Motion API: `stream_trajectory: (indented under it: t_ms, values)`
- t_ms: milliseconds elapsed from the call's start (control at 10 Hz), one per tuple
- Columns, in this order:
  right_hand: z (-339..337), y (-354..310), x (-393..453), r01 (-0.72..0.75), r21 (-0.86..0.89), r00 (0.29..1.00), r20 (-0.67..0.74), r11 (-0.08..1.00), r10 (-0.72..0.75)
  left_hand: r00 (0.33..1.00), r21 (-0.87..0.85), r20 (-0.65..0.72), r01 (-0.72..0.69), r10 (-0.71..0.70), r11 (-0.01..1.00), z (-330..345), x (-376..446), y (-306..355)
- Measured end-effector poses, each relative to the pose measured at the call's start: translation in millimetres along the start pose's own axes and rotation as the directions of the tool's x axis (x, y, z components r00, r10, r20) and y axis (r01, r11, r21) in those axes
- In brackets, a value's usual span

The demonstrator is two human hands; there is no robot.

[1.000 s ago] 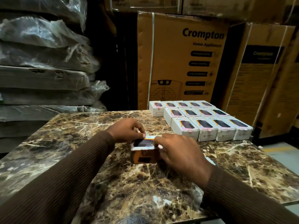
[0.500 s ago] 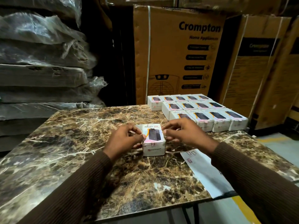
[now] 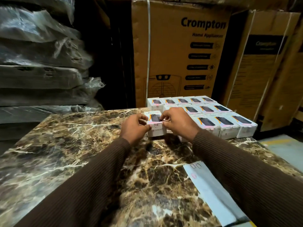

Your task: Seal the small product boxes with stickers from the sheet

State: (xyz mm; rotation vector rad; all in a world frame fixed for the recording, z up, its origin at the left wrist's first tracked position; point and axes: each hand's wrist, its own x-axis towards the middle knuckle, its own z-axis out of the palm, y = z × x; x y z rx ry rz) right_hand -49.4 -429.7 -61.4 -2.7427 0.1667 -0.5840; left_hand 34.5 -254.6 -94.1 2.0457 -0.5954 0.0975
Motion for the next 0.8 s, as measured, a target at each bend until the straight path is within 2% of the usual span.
stream_trajectory:
  t_ms: [100,400,700,800]
  values:
    - [7.5,9.5,32.5,0.007,-0.085,1.000,-0.001,0.996,-0.007,0.999,0.059,-0.036,0.021,-0.018,0.998,17.2,31.2,-3.1]
    - [17.3,29.2,74.2,0.071,-0.269,0.993,0.108,0.960,-0.043,0.999,0.066,-0.040,-0.007,0.009,0.998,47.0,85.5,-15.7]
    - [24.0,36.7,76.0,0.058,-0.299,0.997,0.067,0.953,-0.039,0.998,0.055,-0.018,-0.066,0.067,0.996,56.4,89.3,-19.3]
    - [18.7,33.5,66.7,0.071,-0.304,0.996,-0.024,0.950,-0.083,0.998,0.049,-0.011,-0.061,0.061,0.997,47.5,79.2,-17.4]
